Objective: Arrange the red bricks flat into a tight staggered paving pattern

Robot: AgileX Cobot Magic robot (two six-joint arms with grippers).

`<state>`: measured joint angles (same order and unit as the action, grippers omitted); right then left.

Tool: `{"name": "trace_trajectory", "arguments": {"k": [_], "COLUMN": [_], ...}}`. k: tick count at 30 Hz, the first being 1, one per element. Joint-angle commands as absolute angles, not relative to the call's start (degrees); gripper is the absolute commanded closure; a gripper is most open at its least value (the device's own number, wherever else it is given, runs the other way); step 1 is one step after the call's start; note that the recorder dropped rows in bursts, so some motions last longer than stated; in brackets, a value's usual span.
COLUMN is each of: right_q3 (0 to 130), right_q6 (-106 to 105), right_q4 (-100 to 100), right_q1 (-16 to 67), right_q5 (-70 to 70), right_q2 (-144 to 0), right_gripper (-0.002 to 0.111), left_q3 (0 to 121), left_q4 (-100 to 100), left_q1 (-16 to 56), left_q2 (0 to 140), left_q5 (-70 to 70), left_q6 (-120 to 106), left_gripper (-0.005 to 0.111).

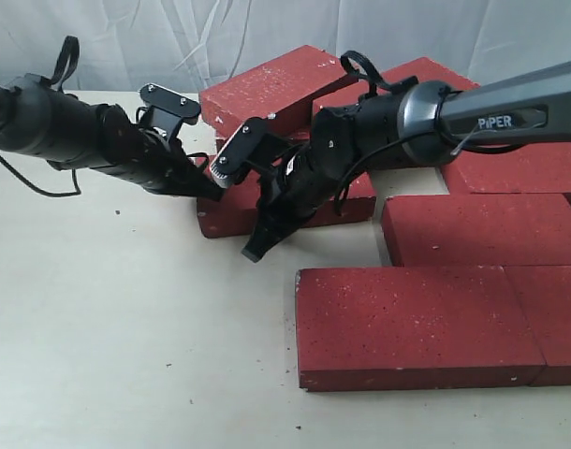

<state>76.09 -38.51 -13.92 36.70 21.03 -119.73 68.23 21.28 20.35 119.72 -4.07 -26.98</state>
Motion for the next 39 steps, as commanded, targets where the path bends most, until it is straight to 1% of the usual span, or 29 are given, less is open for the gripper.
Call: {"name": "trace_trajectory", "arguments": {"k": [1, 7, 12, 14, 20, 24, 31, 39], "right_q3": [76.3, 76.3, 76.3, 76.3, 76.3, 76.3, 76.3, 76.3], "right_q6": [-38.7, -38.7, -38.7, -38.7, -38.7, -38.7, -37.4, -37.3], "right_q4": [-14.3, -13.9, -13.9, -13.8, -9.8, -5.7, -6.6, -6.6], "right_q1": [36.6, 36.6, 36.6, 36.6, 36.6, 36.3, 32.7, 32.4], "right_q5": [18.8, 15.2, 13.5, 15.2, 26.7, 27.7, 26.2, 27.1], "right_q2": [-119.6, -120.3, -121.4, -120.9, -117.5, -118.5, -119.4, -119.4], "right_gripper": [0.109, 0.109, 0.109, 0.109, 0.109, 0.109, 0.109, 0.109], "left_q3": [69.2, 69.2, 69.2, 69.2, 69.2, 69.2, 69.6, 69.8], "left_q4": [22.3, 21.9, 17.2, 17.2, 19.7, 19.7, 19.7, 19.9], "left_q1": [21.2, 21.2, 20.0, 18.9, 20.0, 20.8, 23.3, 24.5], "left_q2": [120.2, 120.9, 119.8, 119.6, 119.6, 119.7, 119.7, 119.7], "left_q5": [0.0, 1.5, -3.0, -4.5, -5.0, -5.7, -4.7, -3.8], "left_q6": [-27.0, -27.0, -27.0, -27.0, -27.0, -27.0, -27.0, -27.0], "left_gripper": [0.107, 0.107, 0.107, 0.107, 0.107, 0.107, 0.107, 0.107]}}
